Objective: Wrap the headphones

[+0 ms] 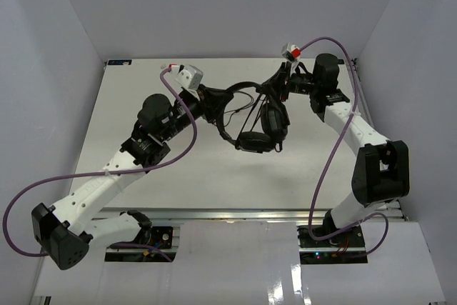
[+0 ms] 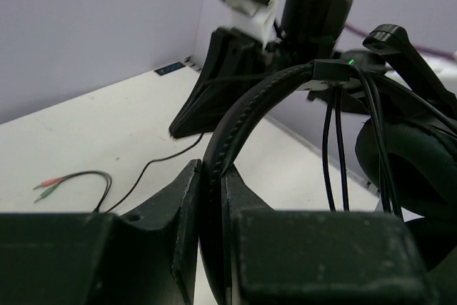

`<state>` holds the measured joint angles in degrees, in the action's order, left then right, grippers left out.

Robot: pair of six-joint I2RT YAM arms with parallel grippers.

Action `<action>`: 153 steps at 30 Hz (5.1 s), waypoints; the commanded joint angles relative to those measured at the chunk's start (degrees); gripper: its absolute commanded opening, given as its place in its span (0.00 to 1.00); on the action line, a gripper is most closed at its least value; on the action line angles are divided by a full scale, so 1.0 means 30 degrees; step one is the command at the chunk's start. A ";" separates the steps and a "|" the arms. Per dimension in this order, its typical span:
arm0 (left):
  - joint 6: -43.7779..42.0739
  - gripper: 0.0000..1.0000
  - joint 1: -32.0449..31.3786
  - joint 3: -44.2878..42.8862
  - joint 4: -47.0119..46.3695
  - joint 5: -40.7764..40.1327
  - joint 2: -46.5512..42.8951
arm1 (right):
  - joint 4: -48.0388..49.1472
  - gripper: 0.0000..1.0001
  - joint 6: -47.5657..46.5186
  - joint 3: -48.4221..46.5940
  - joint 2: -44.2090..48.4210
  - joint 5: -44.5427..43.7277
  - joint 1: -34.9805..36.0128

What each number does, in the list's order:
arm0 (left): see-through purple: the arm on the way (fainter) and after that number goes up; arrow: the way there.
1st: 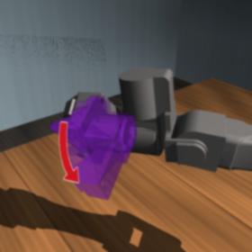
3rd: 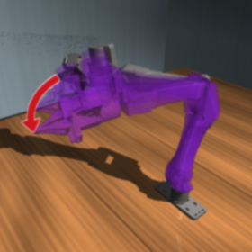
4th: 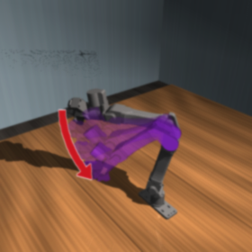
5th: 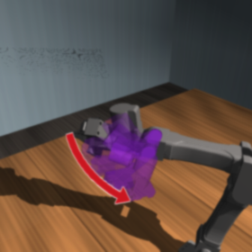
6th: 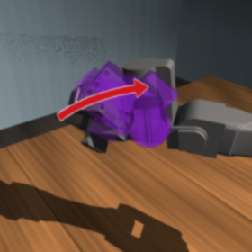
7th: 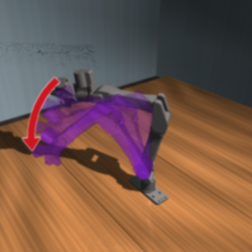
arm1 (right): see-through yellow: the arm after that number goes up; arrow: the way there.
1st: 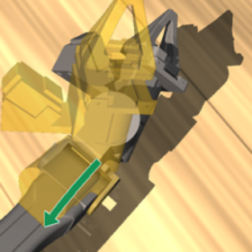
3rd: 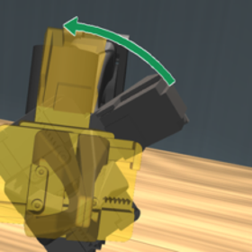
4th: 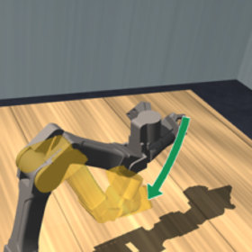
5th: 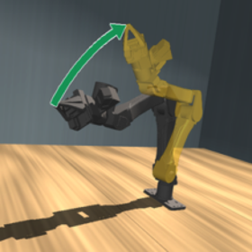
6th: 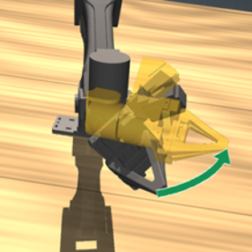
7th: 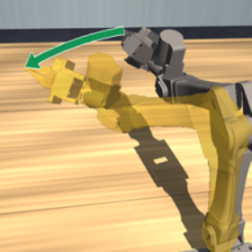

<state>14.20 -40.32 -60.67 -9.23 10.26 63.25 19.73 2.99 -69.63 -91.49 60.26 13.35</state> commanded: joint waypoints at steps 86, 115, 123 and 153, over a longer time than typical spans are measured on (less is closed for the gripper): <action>-0.0472 0.00 0.7306 0.0095 -0.1670 -1.0507 1.0440 | -1.6884 0.08 -1.5771 -0.2582 0.7787 -1.2974 1.0170; -0.2515 0.00 0.0921 0.6149 -0.0388 -0.3261 0.0055 | -0.8731 0.08 -1.7674 -0.1725 0.5022 -1.9728 0.9085; -0.2265 0.00 0.0656 0.6785 -0.0051 -0.1210 -0.1674 | -0.8218 0.08 -1.6350 -0.2762 0.3699 -1.9382 0.7655; 0.0032 0.00 0.0452 -0.2747 0.0409 0.0444 -0.1074 | 0.2651 0.10 0.3059 0.1804 -0.0499 0.1424 0.3403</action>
<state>10.14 -38.19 -59.76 -3.26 7.86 58.10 3.12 -15.11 -67.76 -89.26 47.67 24.64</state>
